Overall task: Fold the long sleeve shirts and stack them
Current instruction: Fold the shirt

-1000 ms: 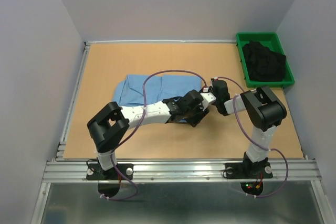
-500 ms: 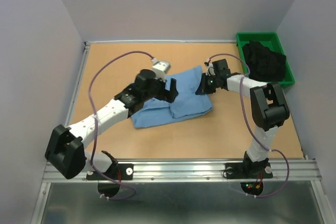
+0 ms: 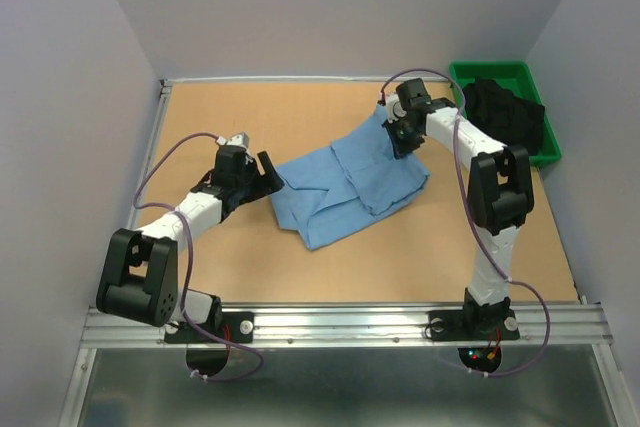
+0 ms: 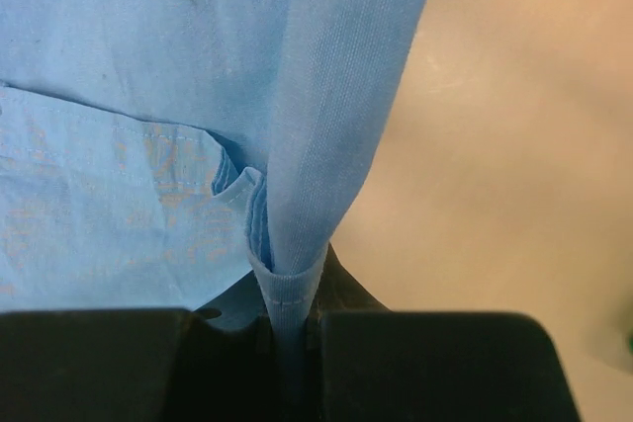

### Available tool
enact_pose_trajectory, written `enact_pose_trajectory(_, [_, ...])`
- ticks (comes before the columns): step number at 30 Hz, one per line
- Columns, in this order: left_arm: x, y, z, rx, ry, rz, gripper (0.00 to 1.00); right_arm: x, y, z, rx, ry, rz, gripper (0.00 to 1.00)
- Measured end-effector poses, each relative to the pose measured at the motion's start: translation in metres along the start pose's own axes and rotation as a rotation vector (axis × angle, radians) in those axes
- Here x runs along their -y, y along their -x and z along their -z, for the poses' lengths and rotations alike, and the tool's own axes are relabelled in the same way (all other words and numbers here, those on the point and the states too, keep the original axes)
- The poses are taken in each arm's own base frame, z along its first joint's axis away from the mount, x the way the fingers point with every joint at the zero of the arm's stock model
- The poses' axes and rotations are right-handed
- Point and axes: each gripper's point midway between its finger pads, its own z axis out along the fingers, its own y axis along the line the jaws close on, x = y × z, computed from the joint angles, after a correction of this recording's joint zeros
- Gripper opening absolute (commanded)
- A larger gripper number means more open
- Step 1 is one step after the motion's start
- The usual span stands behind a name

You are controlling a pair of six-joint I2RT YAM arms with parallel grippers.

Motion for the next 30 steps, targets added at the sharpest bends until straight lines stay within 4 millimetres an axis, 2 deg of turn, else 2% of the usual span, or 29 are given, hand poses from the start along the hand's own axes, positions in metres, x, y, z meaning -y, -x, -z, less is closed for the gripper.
enact_pose_trajectory(5, [-0.008,-0.022,-0.011,-0.081,0.004,0.069,0.76,0.020,0.008,0.013,-0.017,-0.120,0.080,0.04])
enact_pose_trajectory(12, [-0.009,-0.044,-0.024,-0.169,-0.015,0.111,0.68,0.026,0.028,0.027,0.004,-0.228,0.158,0.04])
enact_pose_trajectory(17, [0.000,-0.047,-0.031,-0.190,-0.067,0.137,0.61,0.026,0.037,0.035,0.008,-0.298,0.207,0.04])
enact_pose_trajectory(26, [0.013,-0.051,-0.038,-0.209,-0.129,0.177,0.54,0.026,0.040,0.038,-0.006,-0.368,0.252,0.05])
enact_pose_trajectory(28, [0.017,-0.052,-0.040,-0.213,-0.140,0.180,0.48,0.026,0.040,0.038,-0.010,-0.381,0.257,0.06])
enact_pose_trajectory(29, [0.017,-0.053,-0.040,-0.214,-0.142,0.181,0.38,0.025,0.039,0.038,-0.012,-0.386,0.259,0.06])
enact_pose_trajectory(30, [0.019,-0.054,-0.041,-0.218,-0.144,0.185,0.36,0.025,0.039,0.037,-0.015,-0.396,0.263,0.06])
